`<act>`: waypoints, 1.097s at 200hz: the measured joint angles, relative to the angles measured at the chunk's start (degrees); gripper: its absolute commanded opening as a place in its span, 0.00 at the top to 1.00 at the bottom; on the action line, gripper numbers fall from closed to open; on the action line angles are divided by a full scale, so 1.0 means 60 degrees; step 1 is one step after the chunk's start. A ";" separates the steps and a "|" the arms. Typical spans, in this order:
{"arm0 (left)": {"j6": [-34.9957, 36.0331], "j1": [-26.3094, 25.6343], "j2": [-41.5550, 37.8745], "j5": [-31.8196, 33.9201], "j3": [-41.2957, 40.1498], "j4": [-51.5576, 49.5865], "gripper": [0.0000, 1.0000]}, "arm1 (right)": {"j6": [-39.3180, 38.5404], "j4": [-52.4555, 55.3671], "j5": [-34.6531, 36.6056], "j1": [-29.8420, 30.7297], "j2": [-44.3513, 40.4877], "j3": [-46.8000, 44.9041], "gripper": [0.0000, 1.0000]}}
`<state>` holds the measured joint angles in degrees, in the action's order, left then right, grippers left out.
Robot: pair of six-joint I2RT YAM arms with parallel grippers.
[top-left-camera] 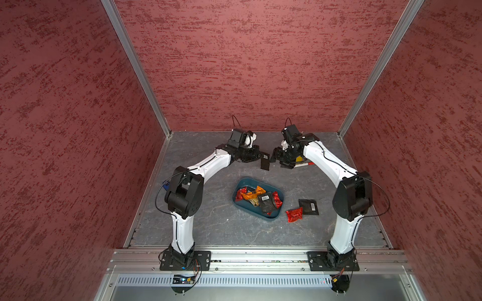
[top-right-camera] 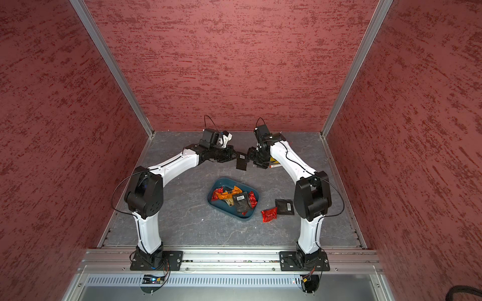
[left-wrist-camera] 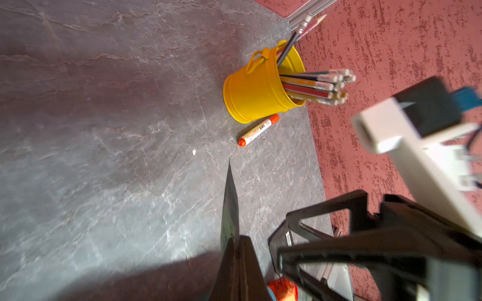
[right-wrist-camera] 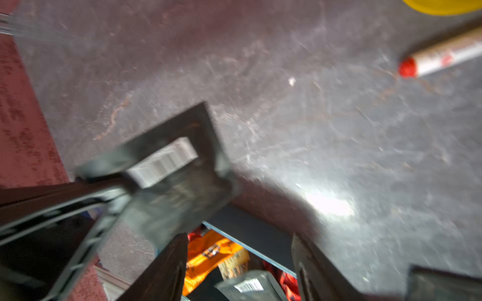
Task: Put the tea bags into the storage box
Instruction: Place the tea bag in the storage box.
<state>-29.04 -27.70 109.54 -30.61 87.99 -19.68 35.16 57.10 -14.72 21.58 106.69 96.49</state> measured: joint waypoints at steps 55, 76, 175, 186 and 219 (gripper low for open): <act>-0.0029 0.0000 -0.2565 0.0342 -0.1213 -0.1151 1.00 | 0.0171 -0.0044 0.0477 0.0000 -0.2980 -0.2932 0.30; -0.0291 0.0000 -0.3399 0.0368 -0.1963 -0.1359 1.00 | 0.0291 -0.0051 0.0652 0.0000 -0.3657 -0.3989 0.30; -0.1708 -0.0317 -0.4186 0.0149 -0.4954 -0.0539 1.00 | 0.0860 -0.0168 0.1071 0.0000 -0.4648 -0.5723 0.29; -0.1778 -0.0328 -0.4131 0.0113 -0.4954 -0.0342 1.00 | 0.0922 -0.0208 0.1071 0.0000 -0.4696 -0.5941 0.29; -0.1858 -0.0331 -0.3701 0.0073 -0.4954 -0.0102 1.00 | 0.1126 -0.0222 0.1038 0.0004 -0.4881 -0.6685 0.29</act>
<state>-40.18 -29.69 87.33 -30.17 58.26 -20.29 41.91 55.77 -8.49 21.61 77.41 56.38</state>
